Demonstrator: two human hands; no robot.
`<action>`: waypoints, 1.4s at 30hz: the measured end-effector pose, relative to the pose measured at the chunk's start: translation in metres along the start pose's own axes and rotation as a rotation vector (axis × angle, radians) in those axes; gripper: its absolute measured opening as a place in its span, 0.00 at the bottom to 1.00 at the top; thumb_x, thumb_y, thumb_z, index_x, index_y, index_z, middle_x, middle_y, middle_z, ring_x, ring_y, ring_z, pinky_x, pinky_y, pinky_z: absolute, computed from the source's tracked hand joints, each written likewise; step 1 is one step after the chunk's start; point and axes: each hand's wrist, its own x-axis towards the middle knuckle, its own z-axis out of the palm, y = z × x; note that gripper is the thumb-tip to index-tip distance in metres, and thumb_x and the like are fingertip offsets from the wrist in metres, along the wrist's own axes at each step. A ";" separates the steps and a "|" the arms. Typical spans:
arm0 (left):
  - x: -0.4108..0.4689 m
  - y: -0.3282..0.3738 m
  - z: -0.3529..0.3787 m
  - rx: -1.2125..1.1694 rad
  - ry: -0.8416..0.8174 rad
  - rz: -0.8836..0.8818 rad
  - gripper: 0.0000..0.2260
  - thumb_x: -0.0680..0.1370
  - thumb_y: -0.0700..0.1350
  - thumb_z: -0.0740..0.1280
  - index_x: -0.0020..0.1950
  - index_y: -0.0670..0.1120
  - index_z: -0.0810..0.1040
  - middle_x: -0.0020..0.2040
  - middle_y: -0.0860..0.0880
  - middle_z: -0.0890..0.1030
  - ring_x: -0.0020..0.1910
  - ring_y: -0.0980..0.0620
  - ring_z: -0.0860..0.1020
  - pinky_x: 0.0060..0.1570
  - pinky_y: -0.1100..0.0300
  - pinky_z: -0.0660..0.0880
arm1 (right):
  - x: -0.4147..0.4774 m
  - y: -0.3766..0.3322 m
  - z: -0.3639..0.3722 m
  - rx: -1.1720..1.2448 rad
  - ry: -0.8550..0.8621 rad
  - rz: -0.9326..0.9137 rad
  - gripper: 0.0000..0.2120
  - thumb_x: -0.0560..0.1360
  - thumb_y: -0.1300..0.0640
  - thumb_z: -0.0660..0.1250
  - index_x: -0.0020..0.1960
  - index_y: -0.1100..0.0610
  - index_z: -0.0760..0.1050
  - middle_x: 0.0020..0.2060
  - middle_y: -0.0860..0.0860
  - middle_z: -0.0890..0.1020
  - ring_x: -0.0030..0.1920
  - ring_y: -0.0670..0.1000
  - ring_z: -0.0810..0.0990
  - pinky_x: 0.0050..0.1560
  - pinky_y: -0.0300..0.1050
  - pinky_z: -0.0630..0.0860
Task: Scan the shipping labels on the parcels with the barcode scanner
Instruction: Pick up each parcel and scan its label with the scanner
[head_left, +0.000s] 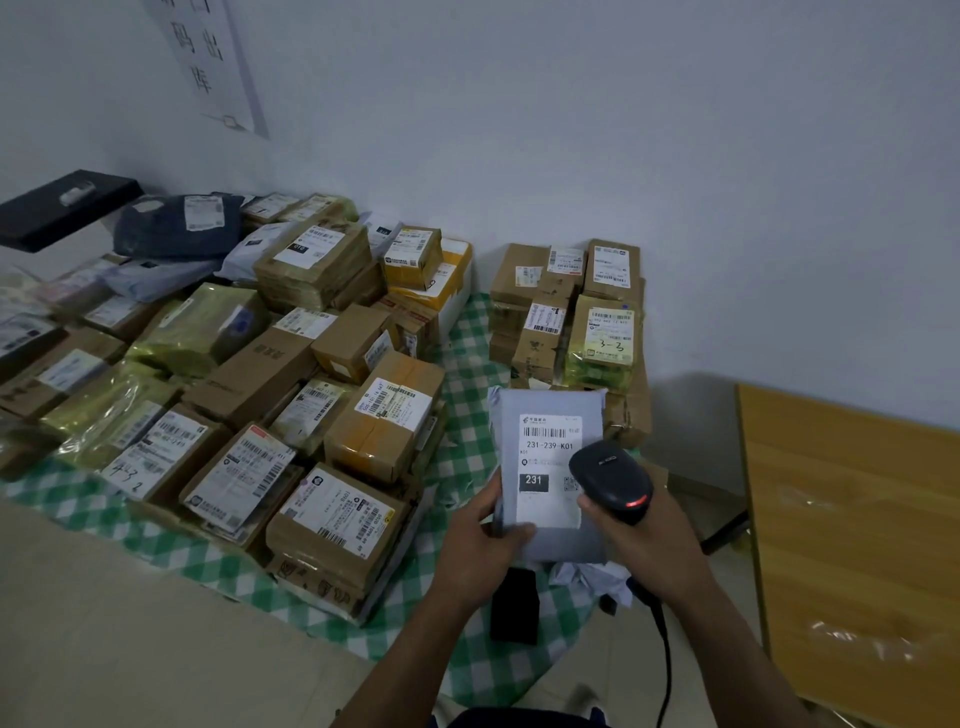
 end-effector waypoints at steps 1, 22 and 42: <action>0.001 0.003 0.001 0.007 0.022 0.017 0.32 0.76 0.32 0.73 0.67 0.66 0.73 0.62 0.68 0.81 0.61 0.65 0.79 0.53 0.67 0.79 | 0.000 0.000 0.001 -0.003 -0.016 -0.006 0.27 0.72 0.48 0.80 0.68 0.45 0.76 0.58 0.39 0.84 0.58 0.37 0.81 0.50 0.33 0.75; 0.024 -0.003 -0.003 0.030 0.296 0.143 0.31 0.80 0.43 0.72 0.81 0.49 0.65 0.64 0.52 0.81 0.62 0.58 0.80 0.56 0.66 0.79 | 0.005 -0.083 0.002 0.238 -0.274 0.142 0.12 0.78 0.48 0.73 0.61 0.47 0.80 0.42 0.53 0.88 0.40 0.54 0.87 0.42 0.46 0.80; 0.019 -0.010 -0.007 0.058 0.357 0.149 0.28 0.79 0.39 0.72 0.79 0.47 0.70 0.63 0.52 0.82 0.62 0.60 0.80 0.58 0.60 0.81 | 0.002 -0.083 0.003 0.324 -0.321 0.192 0.14 0.78 0.50 0.73 0.63 0.50 0.80 0.40 0.56 0.87 0.38 0.55 0.86 0.36 0.43 0.77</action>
